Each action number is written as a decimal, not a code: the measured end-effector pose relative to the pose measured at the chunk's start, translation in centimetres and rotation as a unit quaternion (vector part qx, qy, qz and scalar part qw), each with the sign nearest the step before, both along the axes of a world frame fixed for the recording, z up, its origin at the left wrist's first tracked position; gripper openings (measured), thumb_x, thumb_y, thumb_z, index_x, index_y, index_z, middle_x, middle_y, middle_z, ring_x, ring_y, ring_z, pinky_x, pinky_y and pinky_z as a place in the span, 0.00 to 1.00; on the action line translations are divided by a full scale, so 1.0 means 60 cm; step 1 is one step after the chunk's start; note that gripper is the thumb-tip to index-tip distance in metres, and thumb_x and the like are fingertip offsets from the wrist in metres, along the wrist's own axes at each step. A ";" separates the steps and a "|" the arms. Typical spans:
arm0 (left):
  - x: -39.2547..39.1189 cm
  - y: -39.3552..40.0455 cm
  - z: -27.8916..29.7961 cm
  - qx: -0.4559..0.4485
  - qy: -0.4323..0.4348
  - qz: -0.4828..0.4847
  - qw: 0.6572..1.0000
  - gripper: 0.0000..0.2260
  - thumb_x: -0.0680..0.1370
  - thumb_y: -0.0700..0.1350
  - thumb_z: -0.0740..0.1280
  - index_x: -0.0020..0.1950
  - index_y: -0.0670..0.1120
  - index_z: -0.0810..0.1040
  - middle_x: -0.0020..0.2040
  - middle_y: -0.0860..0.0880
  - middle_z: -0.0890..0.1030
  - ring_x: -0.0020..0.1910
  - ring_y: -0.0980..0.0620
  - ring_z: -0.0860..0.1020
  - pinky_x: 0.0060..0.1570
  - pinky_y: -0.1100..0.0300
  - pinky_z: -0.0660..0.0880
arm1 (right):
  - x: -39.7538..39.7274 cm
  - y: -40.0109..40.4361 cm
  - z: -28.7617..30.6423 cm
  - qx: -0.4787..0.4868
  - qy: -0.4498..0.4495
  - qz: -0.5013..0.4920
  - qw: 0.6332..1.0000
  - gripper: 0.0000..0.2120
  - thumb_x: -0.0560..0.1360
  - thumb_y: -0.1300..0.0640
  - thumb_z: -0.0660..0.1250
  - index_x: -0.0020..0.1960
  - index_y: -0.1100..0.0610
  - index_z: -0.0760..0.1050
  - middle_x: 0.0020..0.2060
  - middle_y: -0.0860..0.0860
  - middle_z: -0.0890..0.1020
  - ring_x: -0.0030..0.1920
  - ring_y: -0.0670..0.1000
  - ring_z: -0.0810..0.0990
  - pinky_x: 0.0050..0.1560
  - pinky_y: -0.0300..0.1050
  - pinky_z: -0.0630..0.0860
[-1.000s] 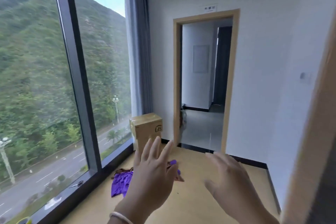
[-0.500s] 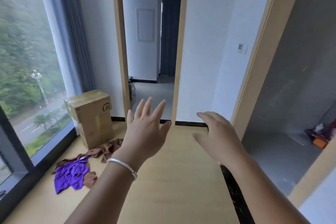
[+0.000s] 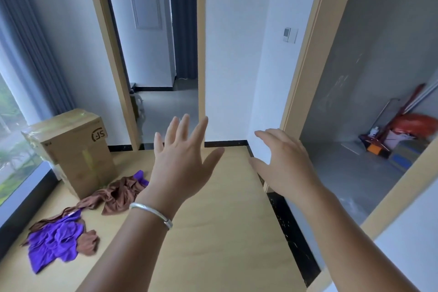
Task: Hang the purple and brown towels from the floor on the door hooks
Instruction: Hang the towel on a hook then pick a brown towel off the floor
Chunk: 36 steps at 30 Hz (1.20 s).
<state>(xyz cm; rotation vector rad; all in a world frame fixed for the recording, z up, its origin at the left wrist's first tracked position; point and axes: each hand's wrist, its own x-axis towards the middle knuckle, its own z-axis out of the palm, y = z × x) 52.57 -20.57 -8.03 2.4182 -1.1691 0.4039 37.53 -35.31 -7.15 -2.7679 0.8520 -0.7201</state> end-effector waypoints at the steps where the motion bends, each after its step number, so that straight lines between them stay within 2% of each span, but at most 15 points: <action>1: 0.008 -0.015 -0.002 0.001 -0.002 0.007 1.000 0.33 0.74 0.73 0.45 0.75 0.62 0.43 0.79 0.50 0.48 0.77 0.48 0.42 0.71 0.42 0.40 | 0.009 -0.015 -0.003 -0.007 0.002 -0.006 1.000 0.26 0.75 0.43 0.64 0.71 0.48 0.66 0.71 0.47 0.67 0.73 0.49 0.60 0.71 0.54 0.58; 6: 0.051 -0.110 -0.007 -0.003 0.008 0.026 1.000 0.35 0.71 0.75 0.43 0.75 0.62 0.45 0.78 0.50 0.50 0.77 0.48 0.42 0.71 0.41 0.41 | 0.061 -0.109 -0.013 -0.009 0.000 -0.021 1.000 0.26 0.75 0.36 0.57 0.70 0.44 0.67 0.71 0.47 0.67 0.74 0.50 0.57 0.71 0.58 0.55; 11: 0.113 -0.235 -0.001 -0.007 0.020 0.021 1.000 0.34 0.73 0.73 0.45 0.75 0.61 0.44 0.78 0.50 0.49 0.77 0.49 0.41 0.71 0.41 0.41 | 0.124 -0.235 -0.006 -0.007 -0.002 -0.018 1.000 0.30 0.74 0.33 0.56 0.71 0.44 0.65 0.72 0.46 0.65 0.75 0.50 0.53 0.72 0.59 0.53; 19: 0.213 -0.439 0.008 -0.019 0.024 0.034 0.999 0.34 0.73 0.73 0.46 0.76 0.61 0.45 0.78 0.50 0.49 0.77 0.49 0.41 0.71 0.41 0.41 | 0.228 -0.442 0.009 -0.005 -0.017 -0.002 1.000 0.30 0.73 0.34 0.60 0.71 0.45 0.64 0.72 0.46 0.64 0.75 0.50 0.52 0.73 0.60 0.52; 26: 0.311 -0.555 -0.012 0.007 0.025 0.052 0.998 0.35 0.72 0.73 0.49 0.75 0.61 0.44 0.78 0.50 0.49 0.77 0.48 0.41 0.71 0.40 0.42 | 0.326 -0.568 -0.015 0.024 -0.003 0.015 1.000 0.30 0.73 0.35 0.61 0.72 0.45 0.64 0.72 0.47 0.64 0.75 0.49 0.52 0.73 0.59 0.51; 36: 0.547 -0.733 -0.044 -0.004 0.058 0.042 0.997 0.35 0.73 0.71 0.50 0.76 0.60 0.46 0.78 0.48 0.50 0.77 0.47 0.43 0.71 0.39 0.44 | 0.544 -0.724 -0.043 0.031 0.038 0.023 0.999 0.33 0.73 0.38 0.64 0.74 0.45 0.59 0.73 0.45 0.62 0.75 0.46 0.51 0.74 0.59 0.50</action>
